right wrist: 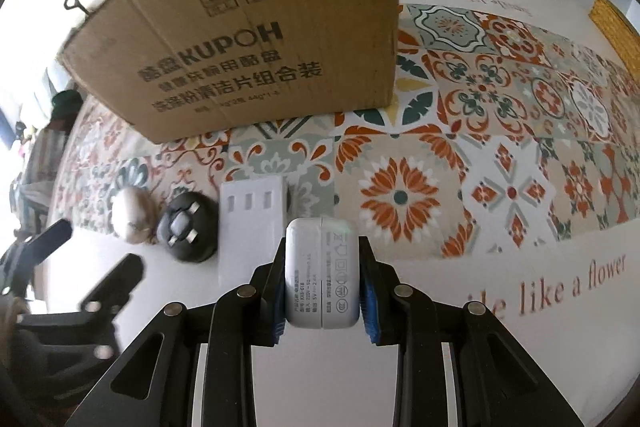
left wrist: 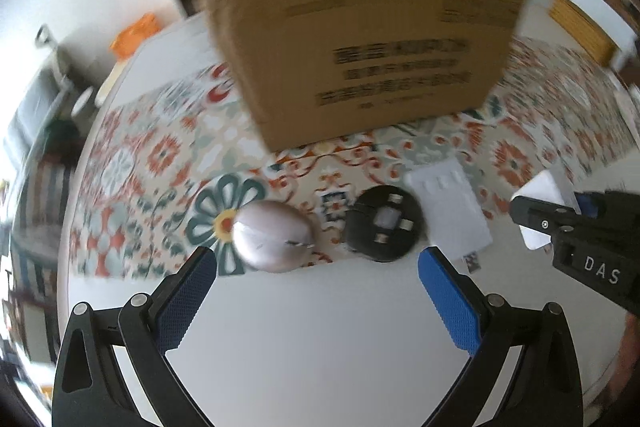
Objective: Organize rigid objects
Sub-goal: 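Close the right gripper on the white plug adapter while the left gripper grasps the black round charger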
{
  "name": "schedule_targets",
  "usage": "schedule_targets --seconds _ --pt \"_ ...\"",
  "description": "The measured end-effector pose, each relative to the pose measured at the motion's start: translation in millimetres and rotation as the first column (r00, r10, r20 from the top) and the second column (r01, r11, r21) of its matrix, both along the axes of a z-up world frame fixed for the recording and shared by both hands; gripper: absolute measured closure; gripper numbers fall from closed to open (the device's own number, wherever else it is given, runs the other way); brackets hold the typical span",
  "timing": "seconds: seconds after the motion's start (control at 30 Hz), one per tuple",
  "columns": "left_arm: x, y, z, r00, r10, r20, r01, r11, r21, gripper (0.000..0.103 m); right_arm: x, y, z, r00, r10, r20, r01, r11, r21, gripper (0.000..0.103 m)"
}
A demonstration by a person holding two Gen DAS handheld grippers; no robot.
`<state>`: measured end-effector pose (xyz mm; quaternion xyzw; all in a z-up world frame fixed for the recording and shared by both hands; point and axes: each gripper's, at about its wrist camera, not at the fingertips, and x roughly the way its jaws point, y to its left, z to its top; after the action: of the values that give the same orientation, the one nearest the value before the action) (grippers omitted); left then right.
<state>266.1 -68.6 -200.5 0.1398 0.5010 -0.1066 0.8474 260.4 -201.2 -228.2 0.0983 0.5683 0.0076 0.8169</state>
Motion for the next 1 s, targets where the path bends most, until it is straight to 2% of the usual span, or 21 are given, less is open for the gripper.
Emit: schedule_targets --seconds 0.13,0.2,0.3,0.37,0.53,0.6,0.7,1.0 --pt "-9 -17 -2 0.988 -0.132 0.075 0.127 0.989 0.072 0.000 -19 -3 1 0.999 -0.007 -0.031 0.007 1.000 0.025 0.073" --pt "-12 -27 -5 0.971 -0.215 0.108 0.200 0.970 0.137 0.000 -29 -2 -2 0.999 -0.002 -0.044 0.004 1.000 0.028 0.073" --pt "-11 -37 -10 0.945 -0.296 0.136 0.260 0.937 0.232 0.000 -35 0 -9 0.998 -0.008 -0.066 0.011 0.999 0.044 0.073" --pt "-9 -40 -13 0.933 -0.338 0.126 0.300 0.920 0.251 0.002 -38 -1 -16 0.997 -0.010 -0.080 0.015 0.998 0.055 0.073" --pt "0 -43 -24 0.911 -0.407 0.061 0.387 0.897 0.215 0.010 -35 10 -21 0.994 -0.020 -0.104 0.026 0.998 0.059 0.073" --pt "5 -41 -29 0.910 -0.414 0.024 0.404 0.899 0.168 0.016 -32 12 -24 0.993 -0.027 -0.118 0.033 0.998 0.055 0.073" --pt "15 -39 -33 0.907 -0.421 -0.015 0.420 0.902 0.099 0.018 -22 13 -26 0.990 -0.047 -0.135 0.055 0.997 0.060 0.073" --pt "20 -40 -44 0.873 -0.485 -0.048 0.487 0.872 0.054 0.033 0 20 -29 0.986 -0.068 -0.151 0.081 0.994 0.076 0.073"
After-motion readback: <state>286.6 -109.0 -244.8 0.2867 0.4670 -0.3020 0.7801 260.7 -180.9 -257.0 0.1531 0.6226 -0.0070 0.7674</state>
